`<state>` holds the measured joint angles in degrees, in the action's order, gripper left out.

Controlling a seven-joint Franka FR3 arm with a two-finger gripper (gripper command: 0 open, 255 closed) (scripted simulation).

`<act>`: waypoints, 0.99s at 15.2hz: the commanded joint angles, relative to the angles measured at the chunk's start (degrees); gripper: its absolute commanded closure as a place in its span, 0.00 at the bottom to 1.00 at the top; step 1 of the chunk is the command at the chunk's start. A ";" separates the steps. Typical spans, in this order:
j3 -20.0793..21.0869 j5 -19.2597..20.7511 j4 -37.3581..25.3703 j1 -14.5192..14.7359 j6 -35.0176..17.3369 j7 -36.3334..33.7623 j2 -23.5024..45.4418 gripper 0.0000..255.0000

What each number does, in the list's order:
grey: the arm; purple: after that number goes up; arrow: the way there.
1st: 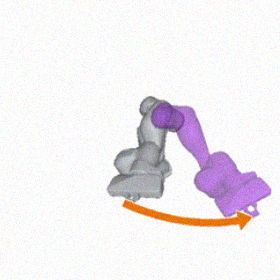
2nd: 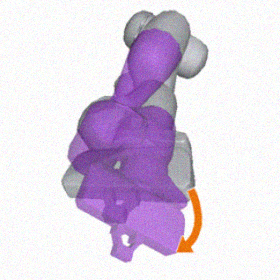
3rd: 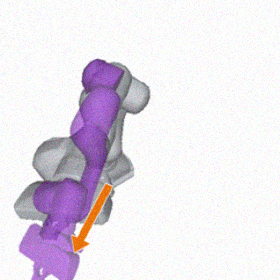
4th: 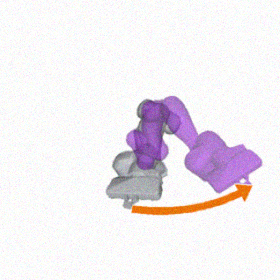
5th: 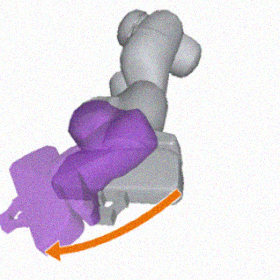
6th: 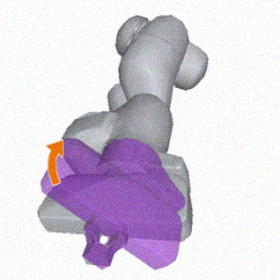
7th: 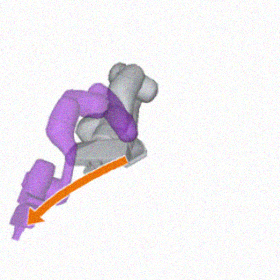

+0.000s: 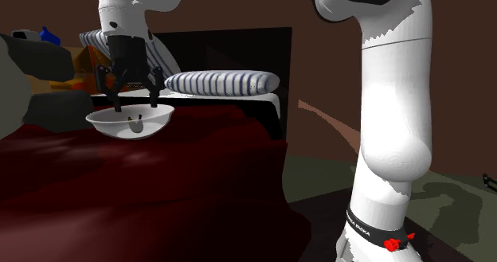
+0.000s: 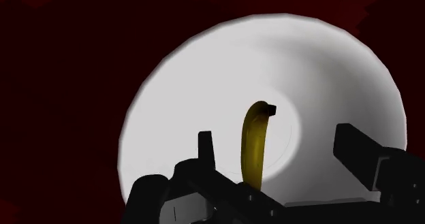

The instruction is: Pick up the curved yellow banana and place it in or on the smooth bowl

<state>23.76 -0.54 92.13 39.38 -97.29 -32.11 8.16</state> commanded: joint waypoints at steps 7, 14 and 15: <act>0.09 0.66 -9.37 0.36 7.84 -0.45 1.65 0.00; 0.08 0.66 -9.37 0.37 7.84 -0.45 1.65 0.00; 0.08 0.66 -9.34 0.37 7.82 -0.44 1.64 0.00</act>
